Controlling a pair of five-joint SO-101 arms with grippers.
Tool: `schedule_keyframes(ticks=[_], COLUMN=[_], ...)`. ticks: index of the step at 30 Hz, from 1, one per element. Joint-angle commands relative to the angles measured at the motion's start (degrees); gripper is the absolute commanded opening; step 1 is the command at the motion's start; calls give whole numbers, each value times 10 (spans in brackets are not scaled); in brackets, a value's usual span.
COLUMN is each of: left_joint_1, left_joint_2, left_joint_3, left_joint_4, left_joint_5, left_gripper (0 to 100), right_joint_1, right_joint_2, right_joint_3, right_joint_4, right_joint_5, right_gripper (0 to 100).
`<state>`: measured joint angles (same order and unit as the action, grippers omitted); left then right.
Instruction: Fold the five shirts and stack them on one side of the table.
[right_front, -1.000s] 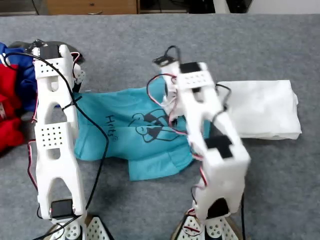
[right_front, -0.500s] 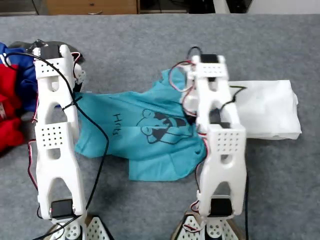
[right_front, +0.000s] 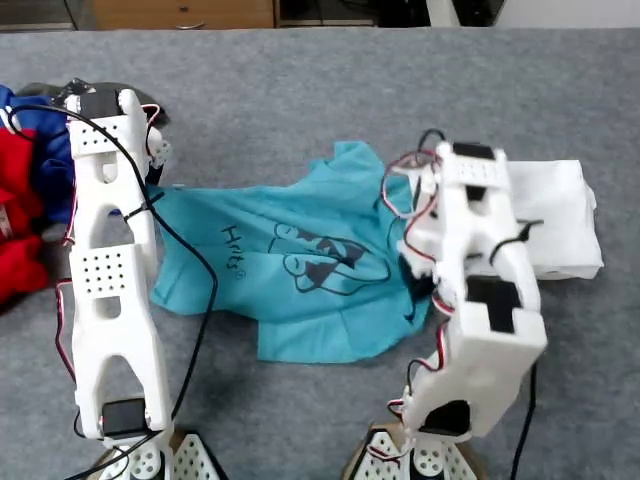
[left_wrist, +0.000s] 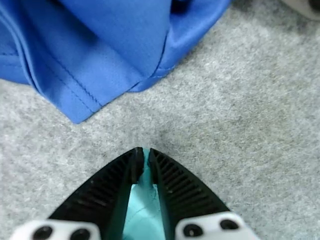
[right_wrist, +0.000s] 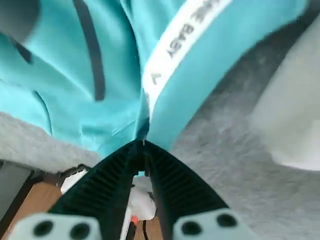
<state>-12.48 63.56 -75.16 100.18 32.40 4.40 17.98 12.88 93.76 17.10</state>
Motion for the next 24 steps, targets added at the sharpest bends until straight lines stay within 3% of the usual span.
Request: schedule_keyframes(ticks=[1, 7, 14, 20, 24], left_joint_1=[-8, -8, -8, -11, -15], left_joint_2=[-36, -36, -36, -36, -36], left_joint_3=[-7, -7, -5, -5, -7], left_joint_4=[-3, -3, -3, -3, -3], left_joint_5=[-2, -2, -2, -2, -2], left_gripper=[18, 18, 18, 19, 19], right_joint_1=[7, -26, -125, -174, -158], right_joint_2=[-69, -132, 29, 267, 403], right_joint_3=[53, -64, -247, -458, -606], right_joint_4=[-26, -63, -93, -54, 31], right_joint_5=[5, -66, -132, -149, -148], right_gripper=[5, 129, 249, 234, 79])
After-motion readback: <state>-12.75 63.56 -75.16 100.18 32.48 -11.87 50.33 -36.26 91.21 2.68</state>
